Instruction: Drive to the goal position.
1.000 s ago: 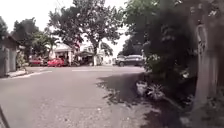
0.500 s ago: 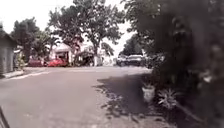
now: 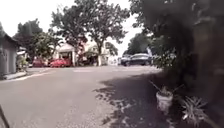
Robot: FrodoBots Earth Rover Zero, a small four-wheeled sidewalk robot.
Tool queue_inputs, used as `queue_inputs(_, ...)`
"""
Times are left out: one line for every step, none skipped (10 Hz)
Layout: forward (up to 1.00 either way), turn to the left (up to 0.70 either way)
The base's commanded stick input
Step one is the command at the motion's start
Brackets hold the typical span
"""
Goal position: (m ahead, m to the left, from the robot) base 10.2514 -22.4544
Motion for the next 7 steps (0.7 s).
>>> queue_inputs(0.7,0.01)
queue_inputs(0.7,0.01)
queue_inputs(0.7,0.01)
queue_inputs(0.7,0.01)
queue_inputs(0.7,0.01)
queue_inputs(0.7,0.01)
queue_inputs(0.7,0.01)
